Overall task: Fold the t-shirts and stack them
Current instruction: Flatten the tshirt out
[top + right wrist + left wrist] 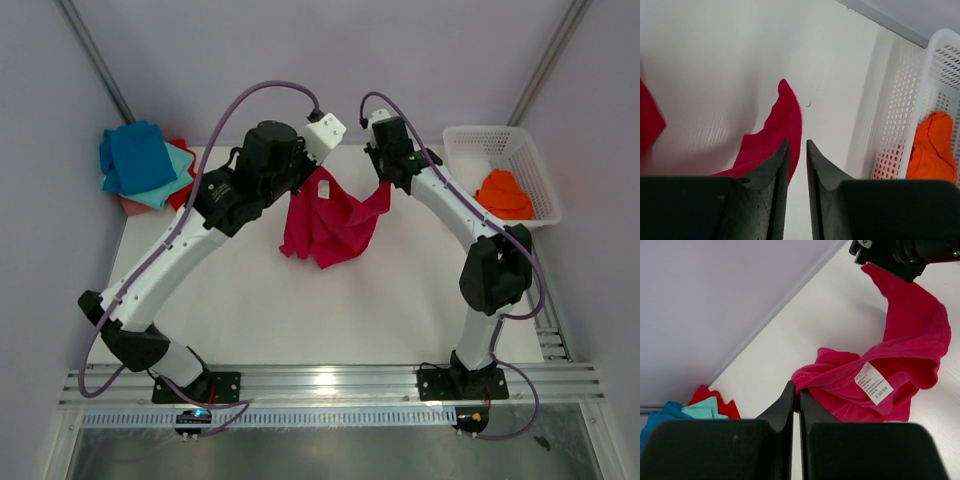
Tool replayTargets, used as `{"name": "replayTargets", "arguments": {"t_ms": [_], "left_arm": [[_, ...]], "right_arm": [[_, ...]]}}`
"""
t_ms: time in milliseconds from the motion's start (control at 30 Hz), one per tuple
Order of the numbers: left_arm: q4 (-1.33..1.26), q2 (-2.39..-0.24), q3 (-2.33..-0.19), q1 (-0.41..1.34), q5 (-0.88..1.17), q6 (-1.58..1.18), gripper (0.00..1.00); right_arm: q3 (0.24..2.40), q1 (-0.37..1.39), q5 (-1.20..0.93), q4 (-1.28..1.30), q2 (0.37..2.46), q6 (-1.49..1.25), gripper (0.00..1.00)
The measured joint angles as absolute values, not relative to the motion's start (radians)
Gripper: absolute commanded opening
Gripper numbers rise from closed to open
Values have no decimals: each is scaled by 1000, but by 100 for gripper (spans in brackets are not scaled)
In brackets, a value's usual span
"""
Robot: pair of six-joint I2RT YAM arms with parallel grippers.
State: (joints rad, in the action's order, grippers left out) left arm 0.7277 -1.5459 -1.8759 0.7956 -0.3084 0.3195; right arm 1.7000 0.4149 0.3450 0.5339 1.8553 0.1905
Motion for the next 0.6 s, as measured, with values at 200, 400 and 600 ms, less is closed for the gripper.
{"name": "replayTargets", "arguments": {"t_ms": [200, 400, 600], "left_arm": [[757, -1533, -1862, 797, -321, 327, 0], [772, -1533, -1839, 797, -330, 341, 0], [760, -1534, -1816, 790, -327, 345, 0]], "right_arm": [[1685, 415, 266, 535, 1845, 185, 41], [1678, 414, 123, 547, 1778, 190, 61], [1659, 414, -207, 557, 1635, 191, 65]]}}
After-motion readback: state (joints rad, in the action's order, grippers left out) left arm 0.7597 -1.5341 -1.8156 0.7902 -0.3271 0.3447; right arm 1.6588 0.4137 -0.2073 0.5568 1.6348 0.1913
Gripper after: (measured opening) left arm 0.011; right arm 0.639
